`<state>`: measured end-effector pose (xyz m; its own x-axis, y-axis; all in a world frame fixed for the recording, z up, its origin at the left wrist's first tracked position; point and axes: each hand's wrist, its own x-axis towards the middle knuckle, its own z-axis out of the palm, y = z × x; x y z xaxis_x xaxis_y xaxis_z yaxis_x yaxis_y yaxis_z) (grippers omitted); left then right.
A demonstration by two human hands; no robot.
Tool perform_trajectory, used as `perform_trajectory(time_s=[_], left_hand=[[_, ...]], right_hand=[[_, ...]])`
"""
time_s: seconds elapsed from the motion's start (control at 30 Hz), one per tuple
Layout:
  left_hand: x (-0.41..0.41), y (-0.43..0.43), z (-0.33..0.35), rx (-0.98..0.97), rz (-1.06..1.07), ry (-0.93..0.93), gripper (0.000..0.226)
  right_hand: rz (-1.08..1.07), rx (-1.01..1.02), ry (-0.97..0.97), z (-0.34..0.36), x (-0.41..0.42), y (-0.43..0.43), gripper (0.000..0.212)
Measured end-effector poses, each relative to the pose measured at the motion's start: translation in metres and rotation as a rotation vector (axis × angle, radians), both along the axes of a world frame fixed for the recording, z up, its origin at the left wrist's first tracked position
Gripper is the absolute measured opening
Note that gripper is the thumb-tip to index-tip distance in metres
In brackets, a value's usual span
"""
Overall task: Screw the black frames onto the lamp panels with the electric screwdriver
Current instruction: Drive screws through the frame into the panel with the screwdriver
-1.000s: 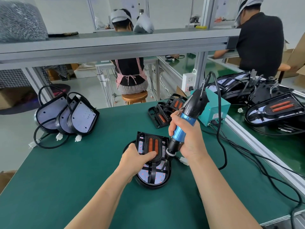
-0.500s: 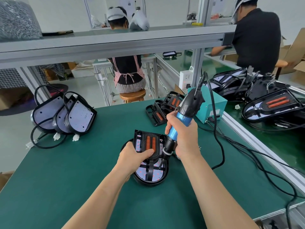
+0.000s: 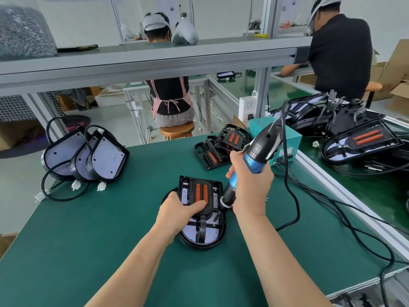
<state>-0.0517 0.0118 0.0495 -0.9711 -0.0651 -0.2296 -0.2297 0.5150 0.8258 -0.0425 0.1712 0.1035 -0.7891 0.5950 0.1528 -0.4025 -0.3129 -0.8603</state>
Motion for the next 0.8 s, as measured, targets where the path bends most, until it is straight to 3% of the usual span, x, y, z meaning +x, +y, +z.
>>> perform_trajectory(time_s=[0.2, 0.27, 0.33, 0.37, 0.4, 0.47, 0.53, 0.63, 0.7, 0.8], left_hand=[[0.002, -0.001, 0.001, -0.042, 0.01, -0.03, 0.068], [0.014, 0.003, 0.01, -0.308, 0.08, 0.138, 0.076], [0.029, 0.012, 0.024, -0.45, 0.103, 0.483, 0.053], [0.034, 0.016, 0.031, -0.41, 0.055, 0.56, 0.043], [0.037, 0.022, 0.039, -0.306, -0.026, 0.524, 0.049], [0.041, 0.036, 0.048, 0.049, -0.177, 0.189, 0.059], [0.043, 0.05, 0.056, 0.385, -0.257, -0.072, 0.048], [0.04, 0.067, 0.057, 0.582, -0.227, -0.058, 0.04], [0.038, 0.075, 0.051, 0.418, -0.237, 0.129, 0.04], [0.035, 0.082, 0.042, -0.145, -0.359, 0.687, 0.036]], right_hand=[[-0.006, -0.071, 0.09, 0.025, 0.007, 0.016, 0.016], [-0.012, -0.154, 0.077, 0.031, 0.008, 0.026, 0.016], [-0.019, -0.251, 0.053, 0.033, 0.008, 0.037, 0.018], [-0.018, -0.306, 0.046, 0.033, 0.007, 0.043, 0.018], [-0.016, -0.369, 0.04, 0.032, 0.006, 0.049, 0.018], [-0.012, -0.485, 0.026, 0.032, 0.004, 0.06, 0.017], [-0.008, -0.578, 0.022, 0.032, 0.001, 0.068, 0.015], [0.003, -0.693, 0.019, 0.028, -0.004, 0.08, 0.018], [-0.006, -0.754, -0.001, 0.022, -0.009, 0.09, 0.022], [-0.007, -0.814, -0.093, 0.009, -0.016, 0.103, 0.022]])
